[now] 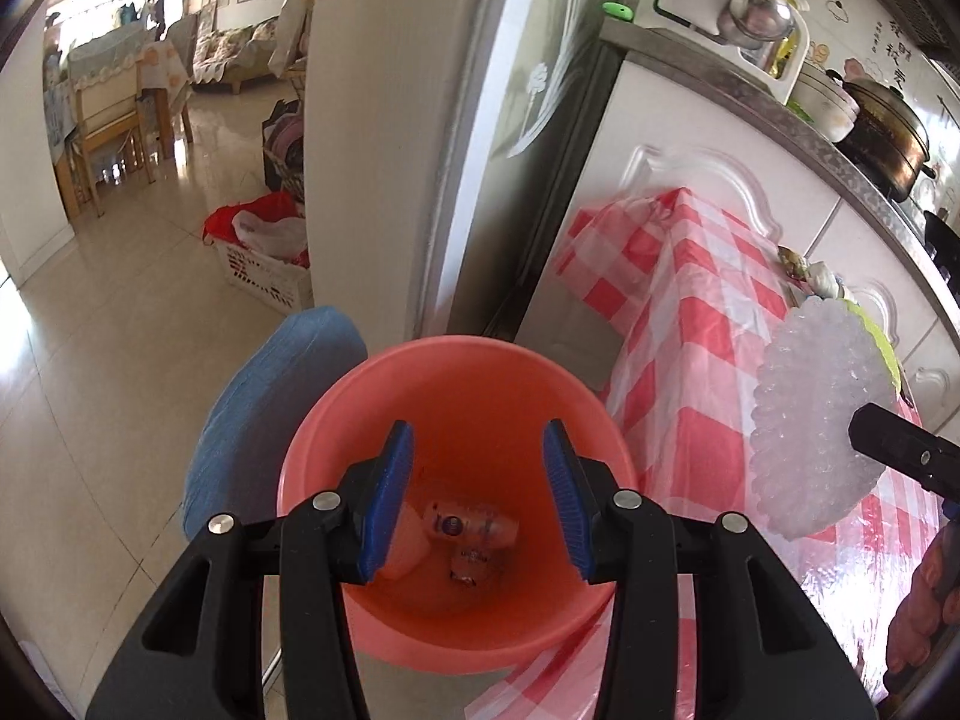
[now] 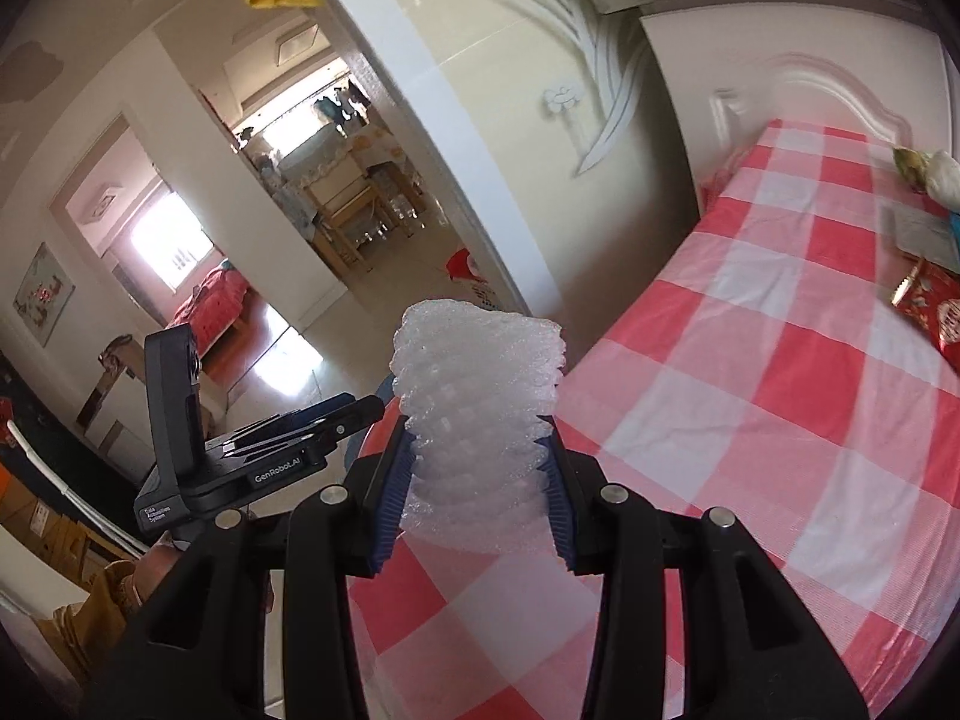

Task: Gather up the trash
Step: 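Drop the bottle and foam net into the orange bucket, opening both tools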

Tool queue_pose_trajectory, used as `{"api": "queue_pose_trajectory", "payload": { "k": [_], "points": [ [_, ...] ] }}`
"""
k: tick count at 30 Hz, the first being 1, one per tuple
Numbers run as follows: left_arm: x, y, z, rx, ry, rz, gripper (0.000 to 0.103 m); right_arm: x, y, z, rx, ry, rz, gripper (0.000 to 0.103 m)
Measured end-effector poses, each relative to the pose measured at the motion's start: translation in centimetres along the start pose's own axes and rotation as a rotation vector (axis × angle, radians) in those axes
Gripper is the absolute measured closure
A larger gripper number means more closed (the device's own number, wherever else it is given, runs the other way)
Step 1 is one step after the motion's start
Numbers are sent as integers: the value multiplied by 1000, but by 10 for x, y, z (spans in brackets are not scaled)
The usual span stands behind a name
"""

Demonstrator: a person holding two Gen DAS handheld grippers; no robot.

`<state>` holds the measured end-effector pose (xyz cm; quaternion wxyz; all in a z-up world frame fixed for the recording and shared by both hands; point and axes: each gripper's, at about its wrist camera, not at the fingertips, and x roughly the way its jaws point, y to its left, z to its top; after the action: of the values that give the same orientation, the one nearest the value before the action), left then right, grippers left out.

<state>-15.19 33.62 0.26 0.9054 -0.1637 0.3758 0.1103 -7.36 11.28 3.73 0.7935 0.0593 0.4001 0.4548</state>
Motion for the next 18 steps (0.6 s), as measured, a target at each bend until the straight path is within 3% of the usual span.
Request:
{"api": "queue_pose_trajectory", "payload": {
  "k": [10,18],
  "points": [
    [4,22,-11,-47,11,-4,57,47,32,9,-95,89,15,60],
    [6,39,-20,-83,23,7,57,85,47,5,-144,157,7,50]
  ]
}}
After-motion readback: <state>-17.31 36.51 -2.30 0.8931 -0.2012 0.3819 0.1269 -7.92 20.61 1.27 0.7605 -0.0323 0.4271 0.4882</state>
